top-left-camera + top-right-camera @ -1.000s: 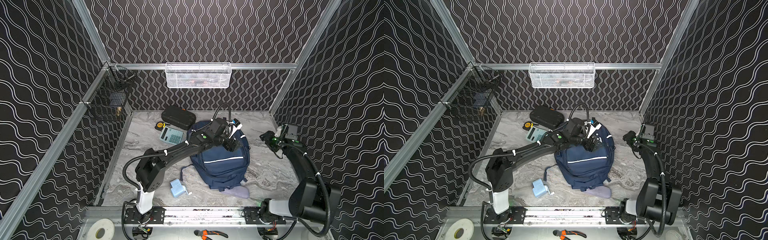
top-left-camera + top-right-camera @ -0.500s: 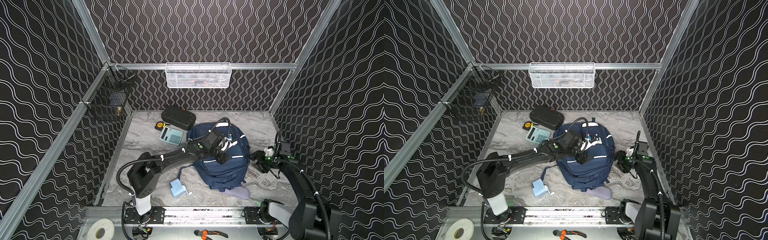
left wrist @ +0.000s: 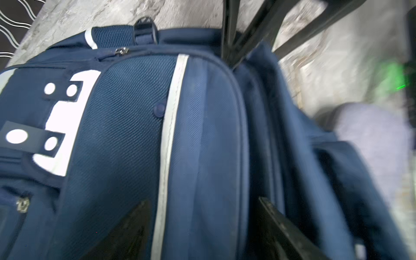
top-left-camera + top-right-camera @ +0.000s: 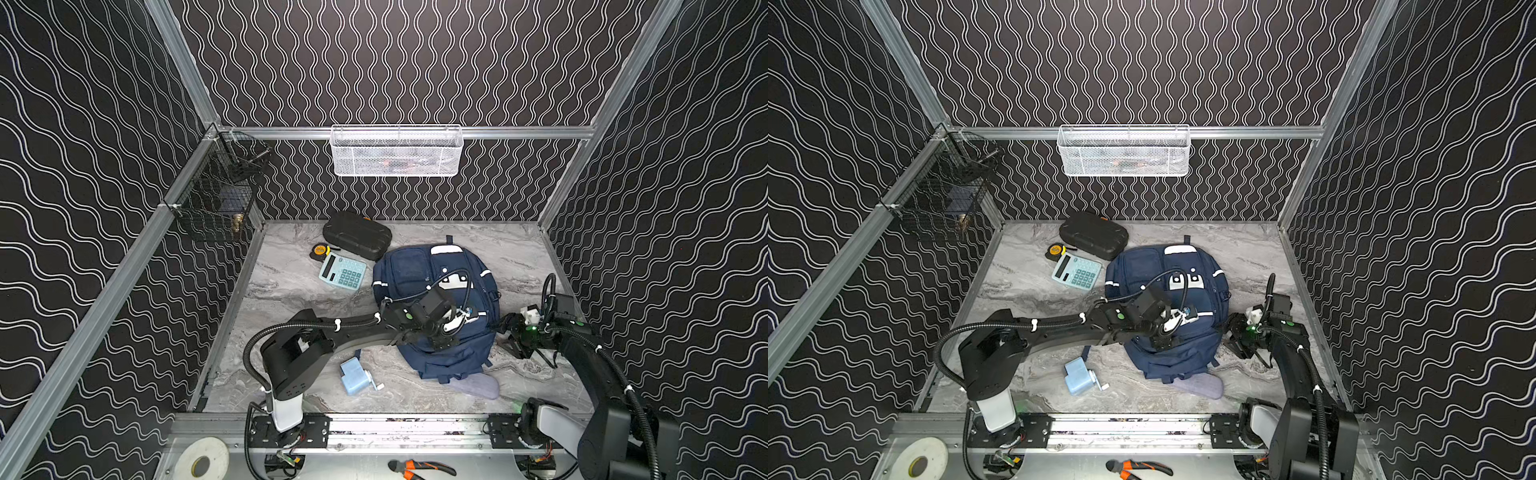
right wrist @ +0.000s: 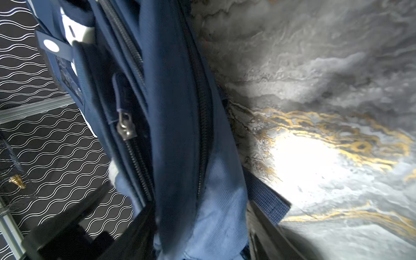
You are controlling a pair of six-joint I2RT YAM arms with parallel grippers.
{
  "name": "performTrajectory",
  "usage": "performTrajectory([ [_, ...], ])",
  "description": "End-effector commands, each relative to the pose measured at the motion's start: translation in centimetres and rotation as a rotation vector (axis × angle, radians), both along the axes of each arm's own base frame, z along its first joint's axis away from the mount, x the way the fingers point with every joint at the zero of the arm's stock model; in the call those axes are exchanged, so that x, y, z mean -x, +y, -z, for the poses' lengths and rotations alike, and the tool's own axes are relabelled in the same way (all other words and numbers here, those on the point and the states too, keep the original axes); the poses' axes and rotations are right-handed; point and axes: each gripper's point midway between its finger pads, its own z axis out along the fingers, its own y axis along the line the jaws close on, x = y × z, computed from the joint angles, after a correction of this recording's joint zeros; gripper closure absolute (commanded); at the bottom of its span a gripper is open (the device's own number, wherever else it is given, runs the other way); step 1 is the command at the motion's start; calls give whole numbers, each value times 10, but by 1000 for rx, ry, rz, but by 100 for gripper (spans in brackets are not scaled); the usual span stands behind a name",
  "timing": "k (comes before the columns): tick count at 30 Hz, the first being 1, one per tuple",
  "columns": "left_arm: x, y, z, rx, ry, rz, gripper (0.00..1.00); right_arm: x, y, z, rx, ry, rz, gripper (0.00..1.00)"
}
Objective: Pack books, pencil case, and school supplies into a backpack
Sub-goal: Unzip the student bag at the center of the table.
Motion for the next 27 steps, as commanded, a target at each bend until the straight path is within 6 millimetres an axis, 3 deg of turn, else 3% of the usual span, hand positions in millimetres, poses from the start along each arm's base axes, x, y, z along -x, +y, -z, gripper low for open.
performTrajectory([
  [1, -12, -2, -4, -17, -92, -4, 24, -4, 3, -4, -15, -28, -18, 36],
  [3, -20, -1, -4, -24, -117, -39, 32, -4, 3, -5, -14, -30, -18, 37],
  [5, -25, -1, -7, -25, -138, -56, 57, -5, 2, -6, -14, -34, -14, 37],
  [7, -28, -3, -17, -3, -159, -62, 91, -7, 1, -8, -6, -46, -11, 37],
  [8, -29, -3, -21, 6, -169, -64, 100, -9, 1, -10, -2, -53, -11, 37],
  [13, -30, -6, -64, 101, -232, -66, 100, -21, -8, -31, 68, -117, -35, 37],
  [18, -34, 5, -121, 245, -326, -71, 100, -41, -15, -64, 132, -214, -83, 38],
  [22, -35, 14, -142, 317, -329, -33, 100, -56, -11, -94, 134, -312, -149, 41],
  [27, -32, 34, -149, 365, -340, 43, 100, -81, 1, -126, 86, -445, -242, 45],
])
